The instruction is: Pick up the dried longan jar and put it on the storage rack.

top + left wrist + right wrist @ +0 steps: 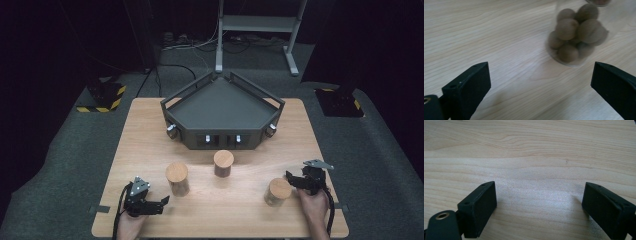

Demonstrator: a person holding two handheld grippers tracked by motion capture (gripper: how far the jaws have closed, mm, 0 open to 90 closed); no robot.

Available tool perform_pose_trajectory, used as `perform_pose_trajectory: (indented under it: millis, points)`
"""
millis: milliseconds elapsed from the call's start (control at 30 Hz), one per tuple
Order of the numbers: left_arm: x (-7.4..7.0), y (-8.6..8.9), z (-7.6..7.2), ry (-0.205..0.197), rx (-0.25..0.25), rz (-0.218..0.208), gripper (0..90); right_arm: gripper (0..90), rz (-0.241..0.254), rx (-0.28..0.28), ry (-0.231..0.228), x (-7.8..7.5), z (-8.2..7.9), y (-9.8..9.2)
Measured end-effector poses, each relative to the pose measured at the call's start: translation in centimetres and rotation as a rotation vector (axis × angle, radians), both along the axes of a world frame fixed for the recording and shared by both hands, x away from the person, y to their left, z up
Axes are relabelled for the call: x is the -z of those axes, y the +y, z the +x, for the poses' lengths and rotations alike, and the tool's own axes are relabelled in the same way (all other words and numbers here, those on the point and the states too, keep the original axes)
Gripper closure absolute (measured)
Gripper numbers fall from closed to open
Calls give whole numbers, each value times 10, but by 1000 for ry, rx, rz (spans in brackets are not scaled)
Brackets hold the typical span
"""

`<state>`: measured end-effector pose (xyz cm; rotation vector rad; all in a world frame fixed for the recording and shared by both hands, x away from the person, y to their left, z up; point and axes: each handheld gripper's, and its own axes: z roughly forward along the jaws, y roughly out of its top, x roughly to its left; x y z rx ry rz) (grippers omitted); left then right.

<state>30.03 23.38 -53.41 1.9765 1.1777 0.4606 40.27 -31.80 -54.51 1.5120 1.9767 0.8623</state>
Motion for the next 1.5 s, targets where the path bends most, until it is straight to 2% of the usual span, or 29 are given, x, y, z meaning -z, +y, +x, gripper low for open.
perform_pose_trajectory:
  millis: [133,467,900,1500]
  points:
    - [-4,-12,1,-19,34,-16,40,123,0,0,0,0,0,0]
    - [-6,-33,11,-29,69,-23,62,124,0,1,0,0,0,0]
    - [-9,-51,23,-59,58,-30,95,124,0,1,0,0,0,0]
    - [-11,-60,31,-88,44,-55,150,124,0,1,0,0,0,0]
